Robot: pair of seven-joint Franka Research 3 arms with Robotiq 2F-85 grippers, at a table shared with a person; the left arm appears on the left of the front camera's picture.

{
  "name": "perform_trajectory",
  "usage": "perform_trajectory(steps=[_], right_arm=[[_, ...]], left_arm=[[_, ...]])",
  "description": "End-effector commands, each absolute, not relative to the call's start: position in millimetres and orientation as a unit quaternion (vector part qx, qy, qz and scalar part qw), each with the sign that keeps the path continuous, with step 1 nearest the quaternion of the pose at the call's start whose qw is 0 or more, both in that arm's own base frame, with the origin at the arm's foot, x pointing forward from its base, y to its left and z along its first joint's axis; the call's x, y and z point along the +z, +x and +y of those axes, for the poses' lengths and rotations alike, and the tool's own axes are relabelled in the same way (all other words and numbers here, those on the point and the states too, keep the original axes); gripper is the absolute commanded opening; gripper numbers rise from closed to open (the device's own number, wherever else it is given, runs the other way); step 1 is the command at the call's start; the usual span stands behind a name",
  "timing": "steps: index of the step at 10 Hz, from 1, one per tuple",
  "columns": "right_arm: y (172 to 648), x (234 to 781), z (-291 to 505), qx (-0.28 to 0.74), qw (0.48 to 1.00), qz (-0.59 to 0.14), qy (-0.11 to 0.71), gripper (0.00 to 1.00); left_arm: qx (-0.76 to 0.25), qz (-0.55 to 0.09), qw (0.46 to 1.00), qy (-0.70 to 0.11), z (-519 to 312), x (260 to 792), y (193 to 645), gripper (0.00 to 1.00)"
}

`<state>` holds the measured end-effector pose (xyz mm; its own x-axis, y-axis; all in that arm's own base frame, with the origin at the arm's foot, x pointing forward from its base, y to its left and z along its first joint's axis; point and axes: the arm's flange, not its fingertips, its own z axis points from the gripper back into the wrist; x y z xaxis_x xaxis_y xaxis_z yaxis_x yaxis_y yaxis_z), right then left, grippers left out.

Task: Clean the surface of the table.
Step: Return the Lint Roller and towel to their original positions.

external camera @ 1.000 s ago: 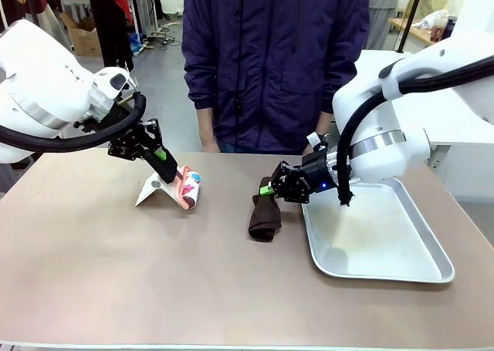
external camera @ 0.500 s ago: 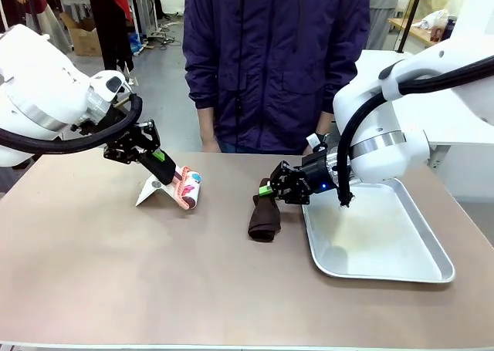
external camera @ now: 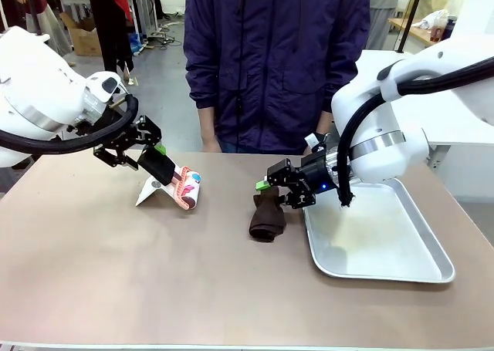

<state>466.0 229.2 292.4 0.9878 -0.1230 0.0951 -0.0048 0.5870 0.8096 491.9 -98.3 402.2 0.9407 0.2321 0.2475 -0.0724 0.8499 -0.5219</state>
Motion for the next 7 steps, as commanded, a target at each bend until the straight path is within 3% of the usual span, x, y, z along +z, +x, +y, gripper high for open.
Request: perform_trajectory(steps=[1, 3, 7], right_arm=[[464.1, 300.7, 232.9, -0.021, 0.905, -0.067, 0.419, 1.00], [458.6, 306.7, 227.6, -0.008, 0.908, -0.069, 0.412, 1.00], [437.9, 327.4, 178.5, 0.003, 0.869, -0.075, 0.488, 1.00]], left_arm=[[0.091, -0.162, 0.946, -0.267, -88.9, 406.0, 480.5, 1.00], [0.082, -0.157, 0.942, -0.286, -79.5, 413.5, 466.4, 1.00], [0.070, -0.182, 0.910, -0.367, -38.9, 441.2, 400.5, 1.00]])
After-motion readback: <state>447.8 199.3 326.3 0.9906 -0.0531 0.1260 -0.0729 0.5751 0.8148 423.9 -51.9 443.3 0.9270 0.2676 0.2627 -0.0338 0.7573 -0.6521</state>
